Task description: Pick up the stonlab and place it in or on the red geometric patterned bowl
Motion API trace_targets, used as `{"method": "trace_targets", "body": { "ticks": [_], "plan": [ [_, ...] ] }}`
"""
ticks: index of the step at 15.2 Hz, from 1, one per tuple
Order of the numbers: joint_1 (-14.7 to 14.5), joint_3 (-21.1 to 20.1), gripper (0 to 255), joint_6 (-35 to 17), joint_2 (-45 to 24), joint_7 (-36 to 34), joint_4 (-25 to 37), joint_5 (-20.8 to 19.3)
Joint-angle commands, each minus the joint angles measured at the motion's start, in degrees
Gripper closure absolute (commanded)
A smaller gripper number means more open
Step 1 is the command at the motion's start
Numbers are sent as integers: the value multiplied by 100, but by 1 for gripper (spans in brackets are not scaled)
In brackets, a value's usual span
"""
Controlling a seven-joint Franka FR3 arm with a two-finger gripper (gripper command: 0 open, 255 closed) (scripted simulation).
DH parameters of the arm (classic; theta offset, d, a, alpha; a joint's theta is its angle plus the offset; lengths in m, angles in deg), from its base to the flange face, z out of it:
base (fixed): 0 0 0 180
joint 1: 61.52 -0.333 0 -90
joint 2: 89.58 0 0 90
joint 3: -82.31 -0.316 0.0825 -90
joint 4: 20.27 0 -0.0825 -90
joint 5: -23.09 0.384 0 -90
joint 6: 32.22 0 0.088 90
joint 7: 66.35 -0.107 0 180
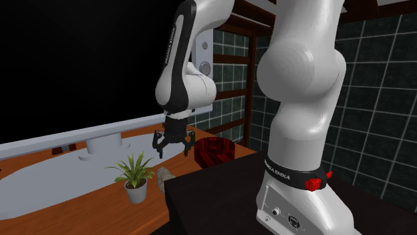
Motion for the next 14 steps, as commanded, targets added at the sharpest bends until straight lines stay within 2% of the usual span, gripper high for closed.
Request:
{"method": "trace_targets", "body": {
  "ticks": [1,2,4,10,14],
  "plan": [
    [-358,317,0,-439,-614,-389,231,-374],
    [-558,456,0,-635,-908,-472,352,-406],
    [-708,548,0,-825,-1206,-453,475,-340],
    [-872,697,0,-1249,-1924,-418,773,-320],
    [-884,707,0,-1286,-1992,-415,803,-318]
  ]
}}
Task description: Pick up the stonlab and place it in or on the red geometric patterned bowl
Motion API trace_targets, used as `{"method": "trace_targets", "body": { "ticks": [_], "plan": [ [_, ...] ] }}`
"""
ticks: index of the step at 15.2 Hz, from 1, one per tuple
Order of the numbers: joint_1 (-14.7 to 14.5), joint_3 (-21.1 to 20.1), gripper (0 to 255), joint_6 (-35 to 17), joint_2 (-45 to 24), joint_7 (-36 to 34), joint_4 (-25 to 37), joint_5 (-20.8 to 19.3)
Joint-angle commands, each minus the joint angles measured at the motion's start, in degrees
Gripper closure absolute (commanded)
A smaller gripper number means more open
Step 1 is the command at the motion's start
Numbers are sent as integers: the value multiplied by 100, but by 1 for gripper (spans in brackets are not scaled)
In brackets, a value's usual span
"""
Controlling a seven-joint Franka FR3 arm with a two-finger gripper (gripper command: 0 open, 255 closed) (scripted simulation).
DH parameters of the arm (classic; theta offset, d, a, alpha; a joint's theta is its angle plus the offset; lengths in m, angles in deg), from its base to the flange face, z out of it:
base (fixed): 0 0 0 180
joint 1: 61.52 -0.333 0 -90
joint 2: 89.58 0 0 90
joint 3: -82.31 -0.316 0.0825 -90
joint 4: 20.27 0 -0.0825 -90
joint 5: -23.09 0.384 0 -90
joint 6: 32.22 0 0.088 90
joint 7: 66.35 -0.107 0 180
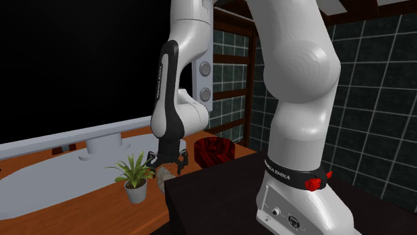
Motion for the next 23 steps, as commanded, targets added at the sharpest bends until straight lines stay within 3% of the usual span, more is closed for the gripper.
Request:
{"method": "trace_targets", "body": {
  "ticks": [1,4,5,14,23],
  "plan": [
    [-3,2,0,-4,-10,0,7,1],
    [-3,2,0,-3,-8,0,6,1],
    [-3,2,255,-3,-8,0,6,1],
    [-3,2,255,-4,-10,0,7,1],
    [173,-196,255,726,1037,-50,-311,19]
  ]
}}
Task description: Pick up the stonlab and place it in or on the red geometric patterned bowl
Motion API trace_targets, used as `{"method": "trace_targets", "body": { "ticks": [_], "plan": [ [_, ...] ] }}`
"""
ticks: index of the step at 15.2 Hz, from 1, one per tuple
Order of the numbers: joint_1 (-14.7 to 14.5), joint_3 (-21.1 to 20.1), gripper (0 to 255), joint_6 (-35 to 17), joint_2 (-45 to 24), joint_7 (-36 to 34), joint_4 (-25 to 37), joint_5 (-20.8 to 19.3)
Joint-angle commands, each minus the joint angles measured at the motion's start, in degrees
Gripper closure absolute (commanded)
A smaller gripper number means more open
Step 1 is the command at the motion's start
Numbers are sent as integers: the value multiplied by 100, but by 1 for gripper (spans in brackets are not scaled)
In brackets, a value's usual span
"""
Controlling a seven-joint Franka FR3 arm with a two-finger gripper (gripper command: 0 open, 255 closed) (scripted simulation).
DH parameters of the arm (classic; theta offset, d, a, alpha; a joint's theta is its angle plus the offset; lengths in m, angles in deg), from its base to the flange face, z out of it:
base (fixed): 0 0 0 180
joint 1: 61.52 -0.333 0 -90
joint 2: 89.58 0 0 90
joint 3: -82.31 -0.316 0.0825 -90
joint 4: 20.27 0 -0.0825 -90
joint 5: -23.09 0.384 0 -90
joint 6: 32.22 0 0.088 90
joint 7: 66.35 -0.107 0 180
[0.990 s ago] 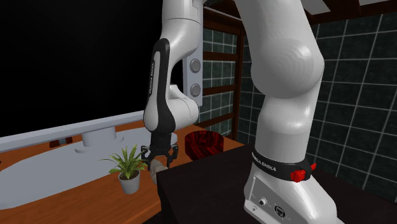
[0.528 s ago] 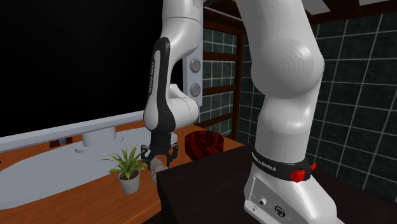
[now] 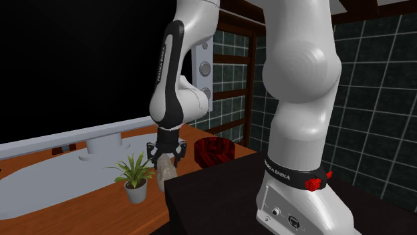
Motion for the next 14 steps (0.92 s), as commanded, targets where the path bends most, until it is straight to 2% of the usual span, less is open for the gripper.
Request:
{"method": "trace_targets", "body": {
  "ticks": [1,9,14],
  "plan": [
    [67,-72,255,170,240,-4,-73,11],
    [419,-495,255,934,1166,141,-233,275],
    [469,-611,255,1454,1735,312,-275,555]
  ]
}}
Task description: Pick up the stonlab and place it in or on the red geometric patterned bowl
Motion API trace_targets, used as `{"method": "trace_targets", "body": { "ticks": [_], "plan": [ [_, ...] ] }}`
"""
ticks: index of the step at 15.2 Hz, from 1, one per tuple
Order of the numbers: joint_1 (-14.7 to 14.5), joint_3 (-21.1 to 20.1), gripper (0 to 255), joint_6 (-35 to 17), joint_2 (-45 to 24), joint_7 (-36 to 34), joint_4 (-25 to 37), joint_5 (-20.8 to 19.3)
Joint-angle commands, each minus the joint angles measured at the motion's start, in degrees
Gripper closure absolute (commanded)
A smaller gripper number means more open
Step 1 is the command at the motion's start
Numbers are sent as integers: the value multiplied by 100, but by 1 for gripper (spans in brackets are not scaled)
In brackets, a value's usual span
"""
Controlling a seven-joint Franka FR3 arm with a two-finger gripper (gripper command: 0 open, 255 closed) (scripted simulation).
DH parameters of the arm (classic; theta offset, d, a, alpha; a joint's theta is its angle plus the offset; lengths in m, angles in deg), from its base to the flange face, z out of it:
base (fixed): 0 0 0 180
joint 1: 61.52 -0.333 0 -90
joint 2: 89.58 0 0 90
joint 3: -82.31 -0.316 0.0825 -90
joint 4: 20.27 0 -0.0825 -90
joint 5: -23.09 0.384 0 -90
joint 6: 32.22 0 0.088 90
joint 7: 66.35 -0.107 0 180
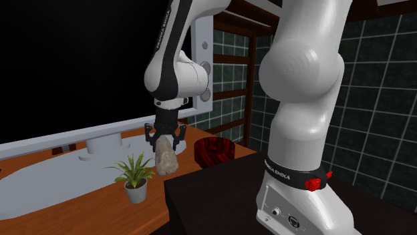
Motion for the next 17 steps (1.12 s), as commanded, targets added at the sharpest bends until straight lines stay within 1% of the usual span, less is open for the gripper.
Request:
{"method": "trace_targets", "body": {
  "ticks": [1,9,10,13,17],
  "plan": [
    [6,-20,255,241,249,74,-8,106],
    [-42,16,255,1101,1086,142,20,258],
    [-44,19,255,1133,1116,142,23,260],
    [92,416,255,1166,1339,800,-213,394],
    [346,972,255,1236,1552,1615,-424,405]
  ]
}}
